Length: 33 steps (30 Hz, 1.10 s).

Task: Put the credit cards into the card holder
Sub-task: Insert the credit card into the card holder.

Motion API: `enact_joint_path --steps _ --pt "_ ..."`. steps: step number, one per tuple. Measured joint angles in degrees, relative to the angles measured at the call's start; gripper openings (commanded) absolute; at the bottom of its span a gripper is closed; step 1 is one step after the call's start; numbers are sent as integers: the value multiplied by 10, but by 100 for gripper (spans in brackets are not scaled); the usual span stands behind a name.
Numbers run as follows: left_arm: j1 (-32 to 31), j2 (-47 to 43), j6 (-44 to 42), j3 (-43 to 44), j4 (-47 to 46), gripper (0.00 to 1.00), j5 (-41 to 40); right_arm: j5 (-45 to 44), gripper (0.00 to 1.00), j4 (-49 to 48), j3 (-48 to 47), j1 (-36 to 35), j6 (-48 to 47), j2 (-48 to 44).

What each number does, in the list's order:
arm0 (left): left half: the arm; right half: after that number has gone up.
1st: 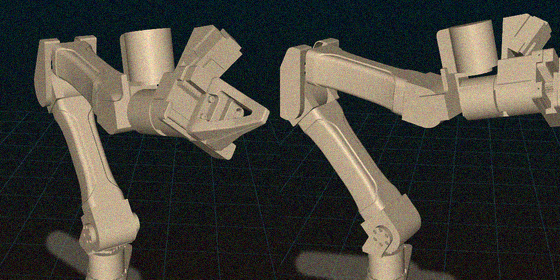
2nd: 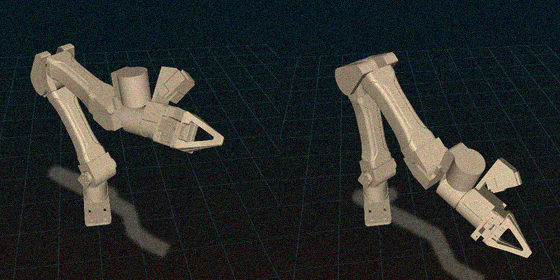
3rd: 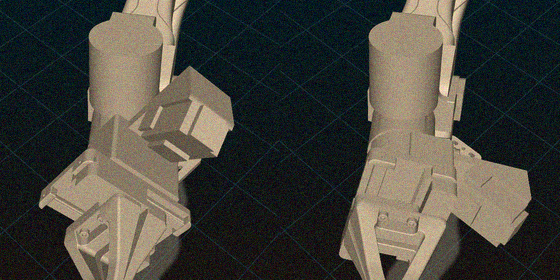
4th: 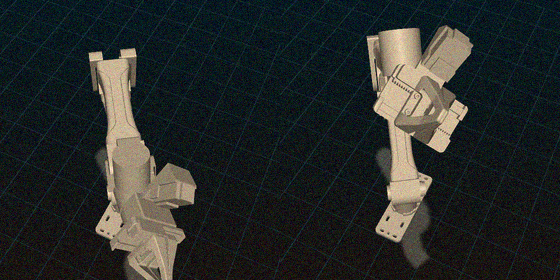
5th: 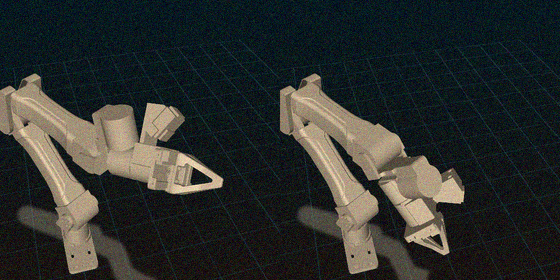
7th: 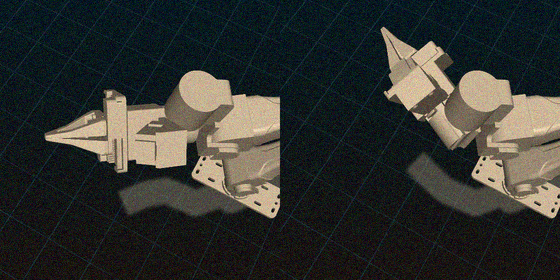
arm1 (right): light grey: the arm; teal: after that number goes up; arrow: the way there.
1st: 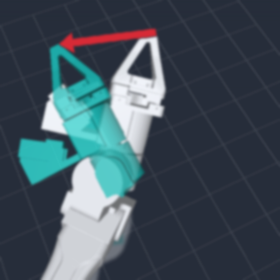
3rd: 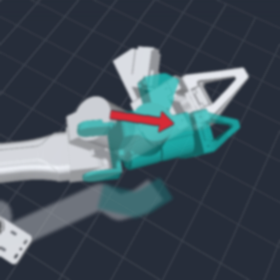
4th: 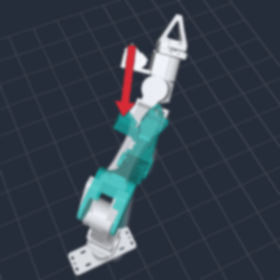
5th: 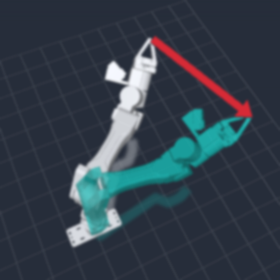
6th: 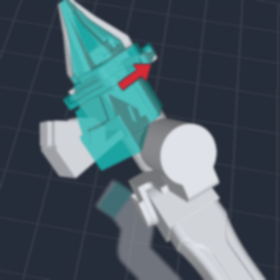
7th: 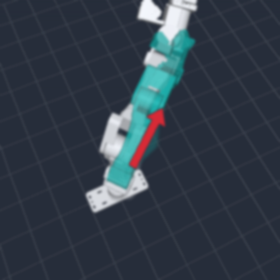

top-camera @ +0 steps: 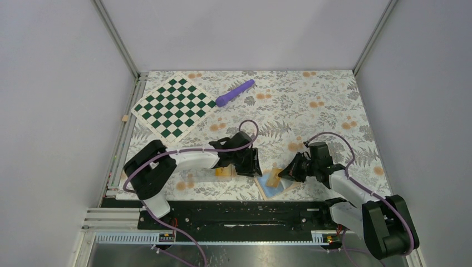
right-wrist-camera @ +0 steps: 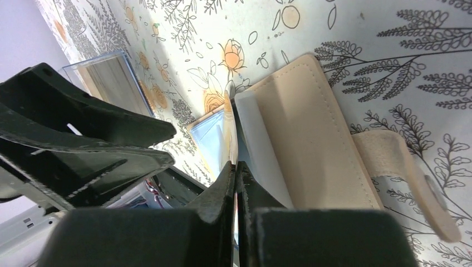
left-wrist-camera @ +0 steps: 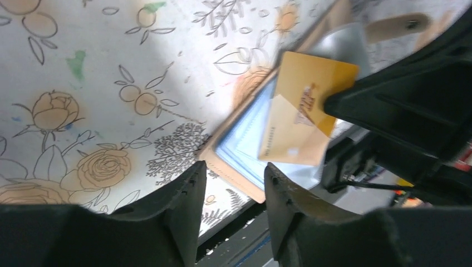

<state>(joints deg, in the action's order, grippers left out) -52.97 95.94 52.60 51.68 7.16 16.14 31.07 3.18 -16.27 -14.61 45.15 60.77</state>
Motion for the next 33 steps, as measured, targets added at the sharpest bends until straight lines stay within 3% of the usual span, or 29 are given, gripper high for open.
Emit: enact_joint_path --steps 5,12,25,33 --pt "-28 49 -40 58 87 51 -36 2 0 1 0 0 -4 13" --pt "-34 60 -54 67 89 49 -21 14 0 -15 1 0 -1 27" --pt "-1 1 39 -99 -156 50 60 26 0 -58 14 0 13 40" --pt "14 -7 79 -123 -250 50 71 30 0 -65 16 0 23 37"
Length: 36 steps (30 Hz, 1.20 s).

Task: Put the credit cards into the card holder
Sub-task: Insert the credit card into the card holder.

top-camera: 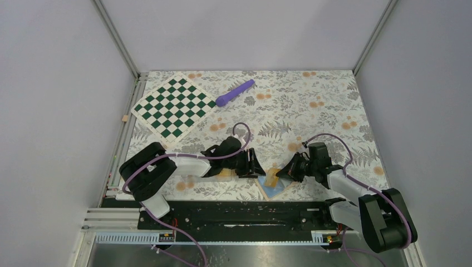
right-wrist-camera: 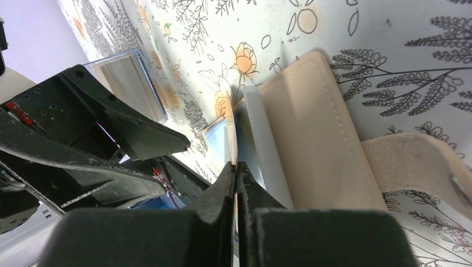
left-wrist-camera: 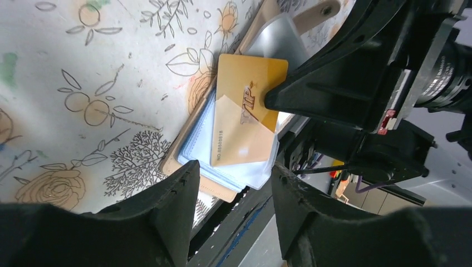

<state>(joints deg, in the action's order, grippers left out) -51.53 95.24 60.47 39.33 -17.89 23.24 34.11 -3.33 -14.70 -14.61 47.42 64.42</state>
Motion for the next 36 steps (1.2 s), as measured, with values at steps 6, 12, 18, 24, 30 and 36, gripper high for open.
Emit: enact_joint_path --steps 6,12,18,24,30,36 --pt "12 -6 -24 26 74 42 -9 -1 0 2 2 0 10 -19" --pt "-27 -3 -80 110 220 42 -48 -10 0 13 3 0 12 -28" --pt "-108 11 -126 180 341 47 -118 -22 0 -2 17 0 41 -29" --pt "-152 44 -156 193 400 48 -175 -50 0 -39 30 -29 91 -27" --pt "-189 47 -168 208 419 57 -236 -92 0 -54 30 -68 127 -28" --pt "-241 47 -182 224 422 65 -294 -110 0 -52 29 -74 146 -31"
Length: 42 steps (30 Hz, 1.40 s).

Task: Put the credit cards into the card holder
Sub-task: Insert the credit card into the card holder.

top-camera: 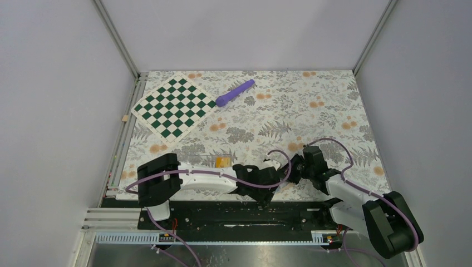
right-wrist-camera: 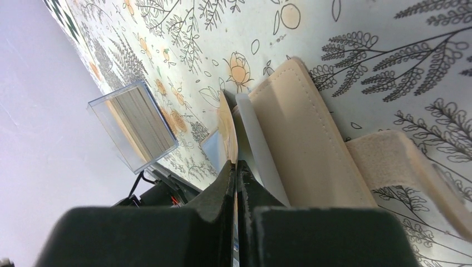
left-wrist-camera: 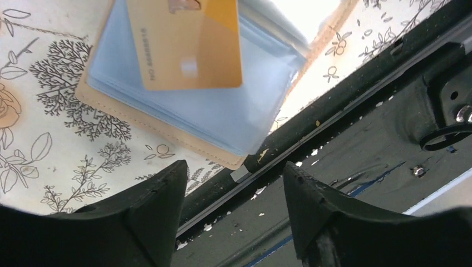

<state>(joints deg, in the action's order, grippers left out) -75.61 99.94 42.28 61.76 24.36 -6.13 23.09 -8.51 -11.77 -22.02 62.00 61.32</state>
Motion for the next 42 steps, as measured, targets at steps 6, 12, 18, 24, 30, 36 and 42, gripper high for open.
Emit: enact_joint_path --steps 6,12,18,24,30,36,42 --pt "-23 0 -3 0 1 65 -44 -10 0 -1 0 -1 18 0" --pt "-21 32 -2 19 30 59 -101 -14 0 -1 -2 -1 26 1" --pt "-24 45 -4 28 32 44 -125 -15 0 32 -33 -2 -6 13" --pt "-7 21 -2 -10 -6 23 -122 -10 0 113 -100 -2 -98 51" --pt "15 0 -3 -40 -40 12 -92 -20 0 218 -163 -2 -194 54" --pt "24 -2 -8 -44 -45 13 -80 -27 0 267 -192 -2 -248 58" --pt "28 -14 -18 -59 -58 44 -77 -17 0 257 -215 -3 -277 110"
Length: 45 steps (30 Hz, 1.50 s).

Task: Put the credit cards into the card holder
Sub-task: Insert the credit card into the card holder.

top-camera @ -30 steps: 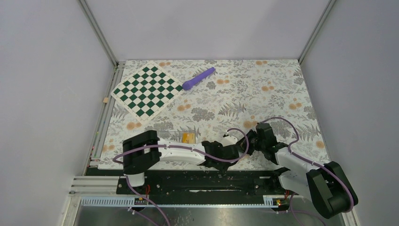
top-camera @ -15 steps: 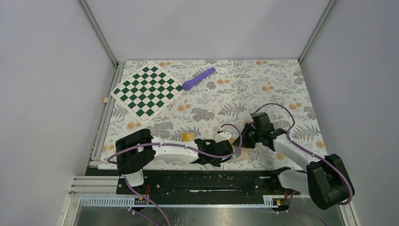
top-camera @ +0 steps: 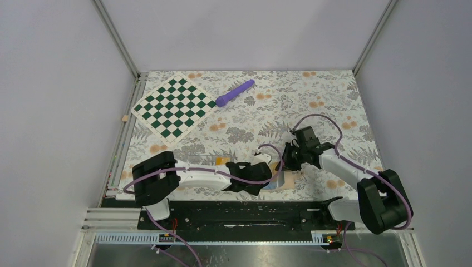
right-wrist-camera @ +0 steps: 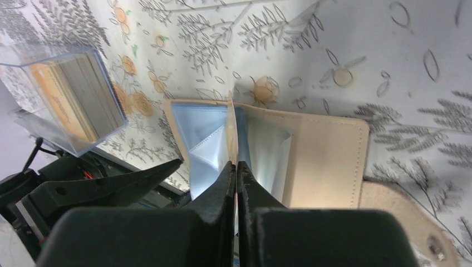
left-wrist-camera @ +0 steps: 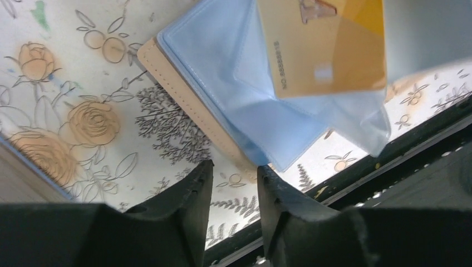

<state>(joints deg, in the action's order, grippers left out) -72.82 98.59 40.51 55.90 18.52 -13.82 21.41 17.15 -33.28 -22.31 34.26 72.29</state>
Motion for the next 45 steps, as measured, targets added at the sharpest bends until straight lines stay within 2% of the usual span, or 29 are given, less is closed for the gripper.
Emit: enact_joint_path --steps 2,7,13,17,22,27,31,36,39,41,42,44,45 --pt "3 -9 -9 -5 5 48 0 9 0 -17 -4 0 -1 16" --pt "10 -43 -15 -12 37 47 0 49 0 -107 19 7 39 30" --pt "44 -136 -11 -19 26 44 17 56 0 -247 120 11 160 4" --pt "89 -174 -2 -37 -20 53 57 52 0 -315 169 12 228 -12" --pt "106 -151 8 -40 -51 53 110 39 0 -346 183 13 278 -20" --pt "101 -88 24 -40 -91 50 161 16 0 -352 196 13 315 -31" --pt "93 -56 24 -37 -92 52 167 6 0 -356 201 12 326 -33" --pt "67 -16 0 5 -62 53 150 3 0 -359 205 13 331 -32" --pt "49 12 -16 42 -34 45 126 5 0 -366 205 13 331 -21" --pt "40 31 -23 62 -12 30 108 7 0 -372 205 13 331 -14" --pt "38 37 -24 68 -5 19 99 8 0 -372 204 13 331 -11" --pt "37 45 -28 74 12 2 78 11 0 -369 202 12 327 -9" --pt "37 45 -28 75 20 0 68 12 0 -367 199 12 323 -9"
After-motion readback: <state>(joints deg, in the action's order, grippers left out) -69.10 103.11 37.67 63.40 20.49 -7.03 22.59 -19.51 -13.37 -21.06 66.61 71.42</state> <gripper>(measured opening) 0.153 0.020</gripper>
